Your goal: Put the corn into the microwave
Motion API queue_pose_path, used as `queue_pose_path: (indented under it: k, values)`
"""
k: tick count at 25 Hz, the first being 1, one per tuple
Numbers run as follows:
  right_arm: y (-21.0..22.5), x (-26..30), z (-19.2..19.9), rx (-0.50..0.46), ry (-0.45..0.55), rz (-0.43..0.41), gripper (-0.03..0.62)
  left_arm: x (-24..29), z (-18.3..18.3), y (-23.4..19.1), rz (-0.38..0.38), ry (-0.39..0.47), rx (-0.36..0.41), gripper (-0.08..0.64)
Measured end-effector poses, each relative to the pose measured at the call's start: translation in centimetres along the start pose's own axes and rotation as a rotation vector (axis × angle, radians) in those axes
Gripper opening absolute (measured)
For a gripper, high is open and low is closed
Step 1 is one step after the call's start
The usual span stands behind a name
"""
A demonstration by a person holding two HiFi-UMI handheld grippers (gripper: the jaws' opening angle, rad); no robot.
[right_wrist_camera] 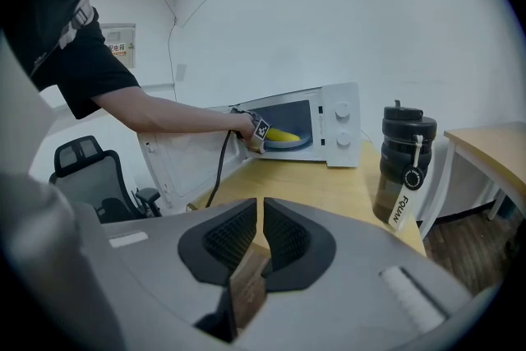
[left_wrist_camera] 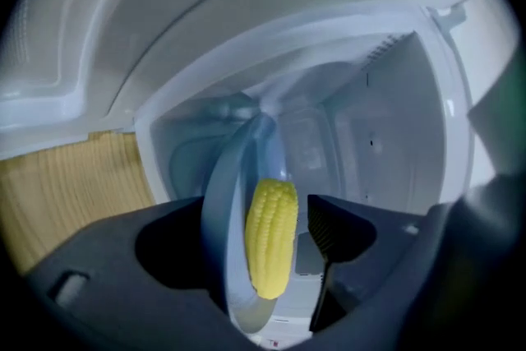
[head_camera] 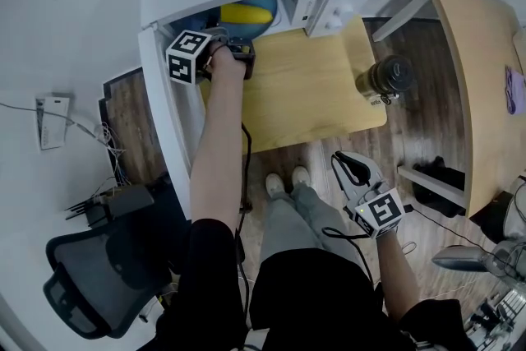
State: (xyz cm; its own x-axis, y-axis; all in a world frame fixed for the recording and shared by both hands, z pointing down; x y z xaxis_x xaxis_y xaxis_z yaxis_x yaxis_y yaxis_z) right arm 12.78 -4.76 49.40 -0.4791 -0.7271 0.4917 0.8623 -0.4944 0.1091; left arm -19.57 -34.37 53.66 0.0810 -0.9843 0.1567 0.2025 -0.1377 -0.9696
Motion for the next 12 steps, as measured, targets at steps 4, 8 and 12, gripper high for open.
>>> queue_pose_path:
  k: [4, 8, 12]
  values:
    - [-0.3, -0.6, 0.8, 0.001, -0.018, -0.004, 0.032, 1.3, 0.3, 0.7, -0.019, -0.069, 0.015, 0.431]
    - [-0.4, -1.2, 1.7, 0.008, -0.035, -0.004, 0.029, 3.1, 0.3, 1.6, 0.072, -0.116, 0.007, 0.533]
    - [-0.3, -1.5, 2.1, 0.013, -0.04, 0.0, 0.028, 3.5, 0.5, 1.5, 0.084, -0.172, 0.05, 0.54]
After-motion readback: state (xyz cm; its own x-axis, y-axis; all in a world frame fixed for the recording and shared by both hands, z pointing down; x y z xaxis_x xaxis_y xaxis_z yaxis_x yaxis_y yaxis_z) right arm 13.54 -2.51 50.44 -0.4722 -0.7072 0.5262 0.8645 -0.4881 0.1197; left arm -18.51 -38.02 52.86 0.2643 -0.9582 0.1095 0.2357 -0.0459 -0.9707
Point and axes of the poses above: the fingertips, and each gripper's own axes: x forward along the fingers, y to its right, z out of its underside, the point moved 6 cm from there along -x, backward along the fingers, and after that the axes turned 14 degrees about z, right-handed, at the moved point
